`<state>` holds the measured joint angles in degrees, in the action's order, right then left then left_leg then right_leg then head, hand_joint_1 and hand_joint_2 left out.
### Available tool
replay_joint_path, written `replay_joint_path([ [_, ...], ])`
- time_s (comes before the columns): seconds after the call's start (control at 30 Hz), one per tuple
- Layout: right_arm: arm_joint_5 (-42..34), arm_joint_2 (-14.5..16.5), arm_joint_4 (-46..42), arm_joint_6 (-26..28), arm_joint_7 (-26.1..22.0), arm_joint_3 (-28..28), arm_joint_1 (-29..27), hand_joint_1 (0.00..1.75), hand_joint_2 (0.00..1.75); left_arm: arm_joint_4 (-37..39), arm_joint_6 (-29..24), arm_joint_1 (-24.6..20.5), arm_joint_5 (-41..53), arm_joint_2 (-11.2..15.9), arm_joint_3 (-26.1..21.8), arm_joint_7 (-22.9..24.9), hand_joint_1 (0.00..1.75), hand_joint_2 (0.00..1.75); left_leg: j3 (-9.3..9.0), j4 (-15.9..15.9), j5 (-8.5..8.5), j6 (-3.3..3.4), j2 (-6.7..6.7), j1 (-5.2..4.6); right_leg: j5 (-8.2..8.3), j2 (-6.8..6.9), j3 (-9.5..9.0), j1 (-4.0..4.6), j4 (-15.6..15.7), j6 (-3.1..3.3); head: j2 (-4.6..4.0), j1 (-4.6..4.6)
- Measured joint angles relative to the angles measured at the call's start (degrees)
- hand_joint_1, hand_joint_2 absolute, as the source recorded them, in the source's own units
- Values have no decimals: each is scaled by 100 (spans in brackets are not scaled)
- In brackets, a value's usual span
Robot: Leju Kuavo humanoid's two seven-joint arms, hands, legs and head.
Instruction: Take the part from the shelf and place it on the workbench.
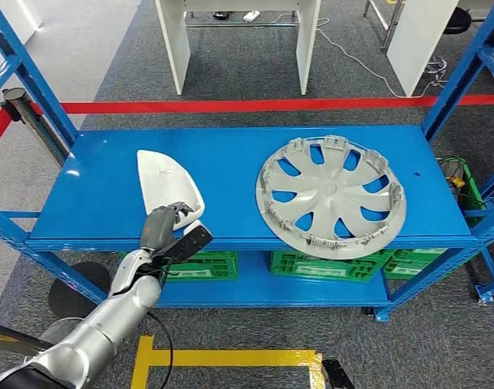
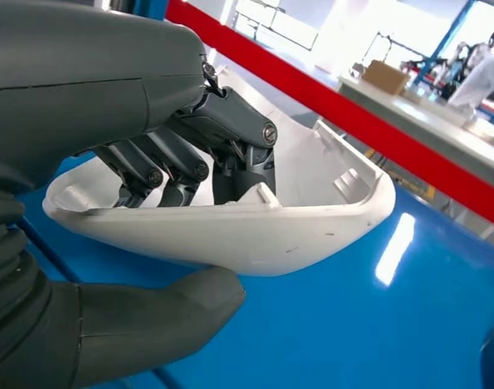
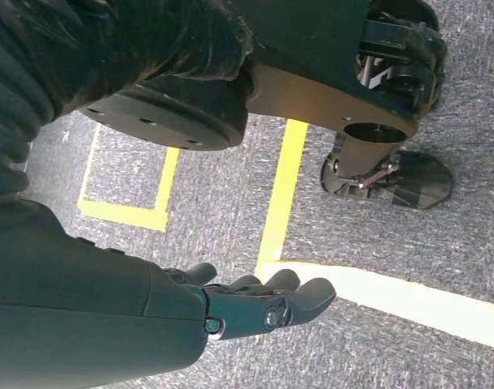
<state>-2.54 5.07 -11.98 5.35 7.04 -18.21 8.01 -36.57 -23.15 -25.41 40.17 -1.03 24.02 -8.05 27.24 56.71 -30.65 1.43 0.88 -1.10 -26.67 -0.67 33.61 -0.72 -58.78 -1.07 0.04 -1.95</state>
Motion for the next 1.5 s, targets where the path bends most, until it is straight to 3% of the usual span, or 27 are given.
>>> replay_joint_path([
  [0.43,16,0,0,-1,0,31,-1,0,175,-119,-173,37,-56,15,-35,-192,175,175,-2,1,0,0,0,0,0,1,3,0,0,0,1,0],
  [0.53,78,1,0,-17,0,79,2,0,175,-609,-448,89,-107,102,-103,-445,175,175,0,2,0,0,0,0,0,1,7,0,0,0,1,-1],
  [0.67,201,60,-7,-106,0,167,55,0,175,-2245,-1071,104,586,535,-133,-523,175,175,5,13,0,0,0,-9,4,1,11,-8,2,-5,0,-1],
  [0.9,226,108,-7,-108,0,238,79,0,175,-2682,-1261,122,833,698,-133,-532,175,175,37,66,-6,17,1,-21,26,0,16,-19,4,-40,1,-2],
  [1.03,252,131,-7,-98,4,289,81,0,175,-2983,-1357,160,1106,782,-132,-518,175,175,62,51,81,113,-11,-7,67,-2,47,-23,18,-121,1,-1],
  [1.1,263,133,-8,-96,5,316,87,0,175,-3104,-1361,169,1172,796,-129,-507,175,175,82,-19,159,181,-36,25,-133,11,184,-9,-223,-146,1,13],
  [1.17,270,133,-8,-96,5,336,86,0,175,-3169,-1361,194,1192,811,-130,-494,175,175,133,-26,194,211,-58,34,-509,24,495,-5,-930,-157,0,22],
  [1.23,274,133,-7,-96,6,343,77,0,175,-3201,-1361,239,1196,828,-128,-485,175,175,174,-7,204,208,-69,35,-682,28,747,-7,-1546,-170,1,22],
  [1.27,276,133,-7,-96,7,345,75,0,175,-3215,-1362,258,1198,832,-127,-485,175,175,184,7,205,205,-70,35,-606,31,742,-7,-1570,-172,1,25],
  [1.3,279,133,-7,-95,7,348,77,0,175,-3232,-1365,272,1208,836,-125,-484,175,175,189,23,200,195,-71,36,-431,36,634,-8,-1374,-168,2,25],
  [1.33,281,133,-8,-95,7,355,82,0,175,-3256,-1368,279,1223,841,-125,-484,175,175,194,47,187,178,-71,37,-226,44,461,-9,-1026,-158,2,25],
  [1.4,288,133,-8,-94,20,373,94,0,175,-3325,-1379,285,1262,859,-126,-482,175,175,239,110,160,123,-69,23,1,55,116,4,-424,-119,1,22],
  [1.5,296,133,-9,-87,75,396,93,0,44,-3481,-1392,327,1301,915,-126,-478,175,175,327,176,176,44,-64,10,-15,48,23,13,-193,-63,2,18],
])
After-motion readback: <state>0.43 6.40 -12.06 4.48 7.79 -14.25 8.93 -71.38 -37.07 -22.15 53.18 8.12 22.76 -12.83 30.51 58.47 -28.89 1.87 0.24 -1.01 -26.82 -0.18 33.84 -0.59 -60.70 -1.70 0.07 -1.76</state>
